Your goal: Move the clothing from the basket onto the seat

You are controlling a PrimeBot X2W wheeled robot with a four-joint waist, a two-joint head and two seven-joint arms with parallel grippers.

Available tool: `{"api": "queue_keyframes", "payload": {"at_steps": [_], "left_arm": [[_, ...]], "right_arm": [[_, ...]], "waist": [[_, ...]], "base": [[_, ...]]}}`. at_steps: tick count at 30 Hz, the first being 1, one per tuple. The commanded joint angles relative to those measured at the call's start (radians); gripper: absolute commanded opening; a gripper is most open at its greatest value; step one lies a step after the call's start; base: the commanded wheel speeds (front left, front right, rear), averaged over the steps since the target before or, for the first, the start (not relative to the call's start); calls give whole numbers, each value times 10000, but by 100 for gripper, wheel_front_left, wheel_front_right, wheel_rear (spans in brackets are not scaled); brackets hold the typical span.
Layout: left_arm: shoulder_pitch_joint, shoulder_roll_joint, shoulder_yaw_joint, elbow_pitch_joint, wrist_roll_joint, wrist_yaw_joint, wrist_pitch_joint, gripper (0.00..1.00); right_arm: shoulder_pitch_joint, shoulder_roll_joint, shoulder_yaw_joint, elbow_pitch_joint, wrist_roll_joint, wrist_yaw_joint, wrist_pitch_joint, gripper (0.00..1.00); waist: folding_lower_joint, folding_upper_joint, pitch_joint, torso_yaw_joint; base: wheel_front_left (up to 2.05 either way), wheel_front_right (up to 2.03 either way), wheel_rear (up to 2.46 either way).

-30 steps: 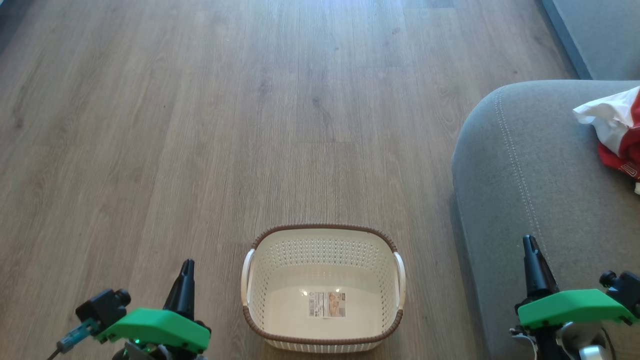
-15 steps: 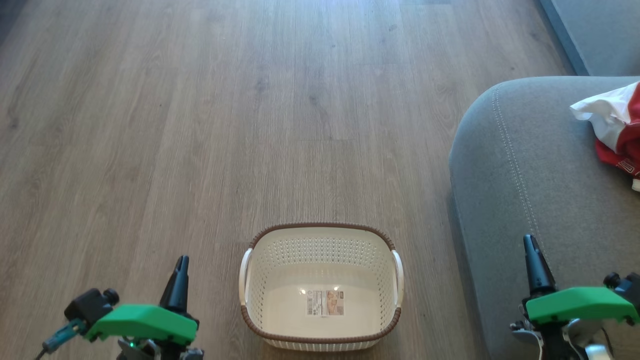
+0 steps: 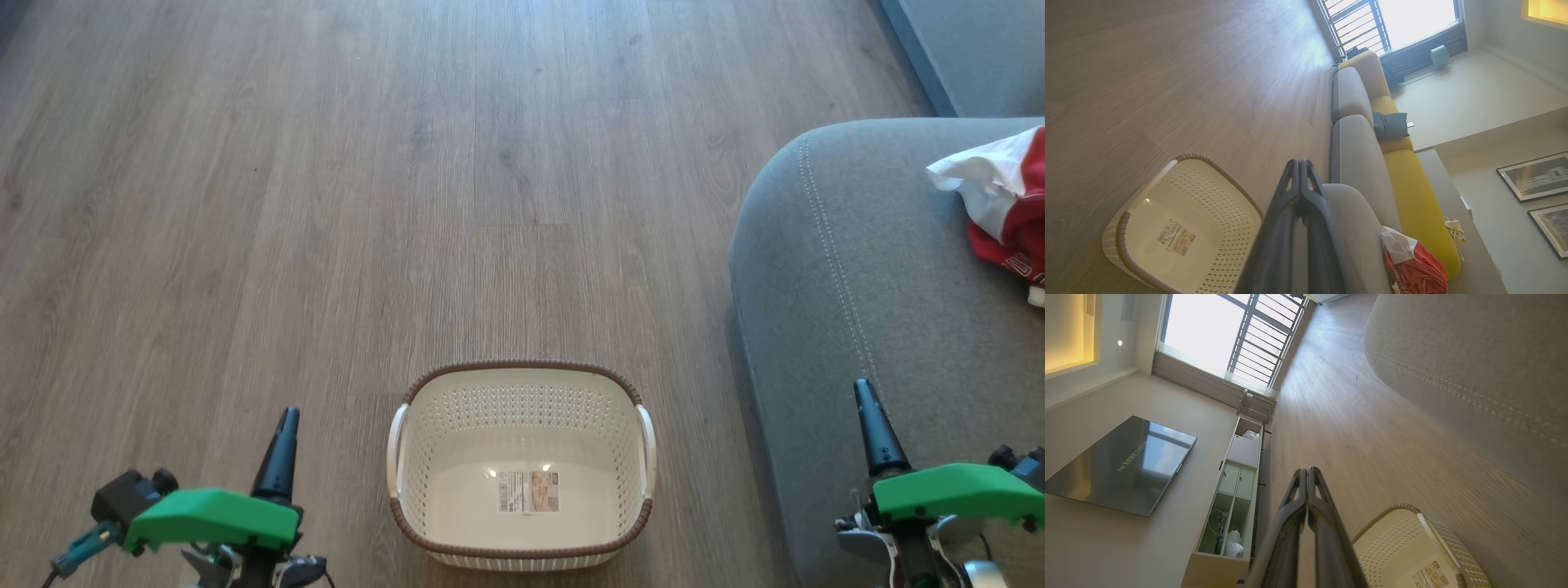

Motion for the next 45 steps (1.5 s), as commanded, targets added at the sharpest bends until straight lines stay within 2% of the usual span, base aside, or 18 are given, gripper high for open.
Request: {"api": "queue_keyframes", "payload": {"at_steps": [1, 41, 45], "left_arm": [[-552, 134, 354, -264, -201, -106, 37, 0], [-1072, 117, 1373, -40, -4532, -702, 1241, 0], [-1079, 111, 1395, -37, -4579, -709, 1263, 0]], "right_arm": [[-618, -106, 82, -298, 223, 55, 63, 0], [-1092, -142, -106, -150, 4492, 80, 1240, 0], [-1098, -143, -108, -148, 4545, 81, 1254, 0]], "waist": [[0, 0, 3, -4], [0, 0, 178, -254], [0, 0, 180, -257]], "base": [[0, 0, 0], [0, 0, 0], [0, 0, 0]]}}
